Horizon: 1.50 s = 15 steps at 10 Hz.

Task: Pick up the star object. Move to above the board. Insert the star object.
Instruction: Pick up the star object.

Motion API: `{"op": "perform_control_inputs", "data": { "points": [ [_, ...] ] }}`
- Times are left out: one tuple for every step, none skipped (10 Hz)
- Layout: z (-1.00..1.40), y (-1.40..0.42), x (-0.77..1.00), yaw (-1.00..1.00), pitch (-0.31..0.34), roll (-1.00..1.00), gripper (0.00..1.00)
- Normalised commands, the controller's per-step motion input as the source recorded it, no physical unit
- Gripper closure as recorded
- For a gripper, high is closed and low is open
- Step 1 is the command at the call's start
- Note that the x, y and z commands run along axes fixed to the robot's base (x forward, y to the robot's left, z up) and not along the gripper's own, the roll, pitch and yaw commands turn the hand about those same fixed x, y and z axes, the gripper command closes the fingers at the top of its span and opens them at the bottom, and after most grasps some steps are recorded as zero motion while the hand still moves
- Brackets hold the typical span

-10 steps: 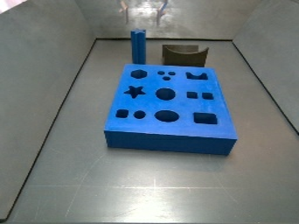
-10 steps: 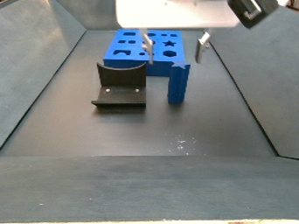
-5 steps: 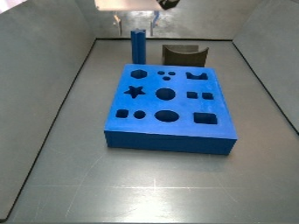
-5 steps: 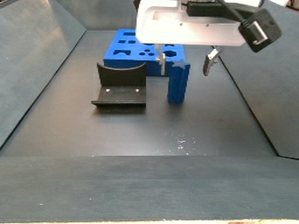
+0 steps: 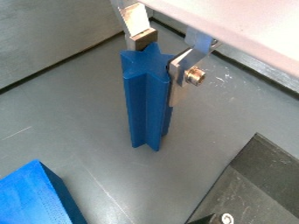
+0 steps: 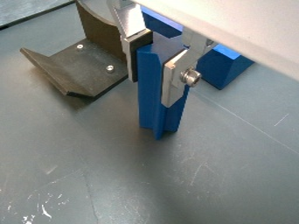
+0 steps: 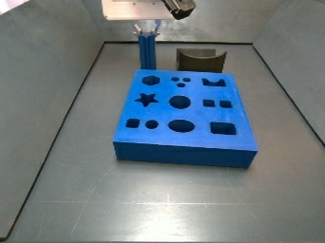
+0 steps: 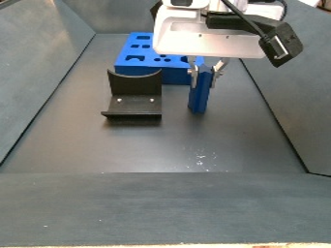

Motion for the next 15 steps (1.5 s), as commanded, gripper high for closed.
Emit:
{"op": "perform_control_inputs", "data": {
  "points": [
    [0.0,0.0,0.0,0.0,-0.009,0.0,1.0],
    [0.0,0.0,0.0,0.0,-0.017,0.0,1.0],
    [0.0,-0.02,0.0,0.0,0.0,0.0,1.0],
    [0.0,-0.02,0.0,0.0,0.0,0.0,1.0],
    [0.0,0.0,0.0,0.0,0.0,0.0,1.0],
    [0.0,0.0,0.0,0.0,0.0,0.0,1.0],
    [0.0,0.0,0.0,0.0,0.0,0.0,1.0],
    [0.0,0.0,0.0,0.0,0.0,0.0,1.0],
    [0.0,0.0,0.0,0.0,0.0,0.0,1.0],
    [0.0,0.0,0.0,0.0,0.0,0.0,1.0],
    [0.0,0.0,0.0,0.0,0.0,0.0,1.0],
    [0.0,0.0,0.0,0.0,0.0,0.0,1.0],
    [0.0,0.0,0.0,0.0,0.0,0.0,1.0],
    [0.0,0.0,0.0,0.0,0.0,0.0,1.0],
    [0.0,0.0,0.0,0.0,0.0,0.0,1.0]
  ]
}}
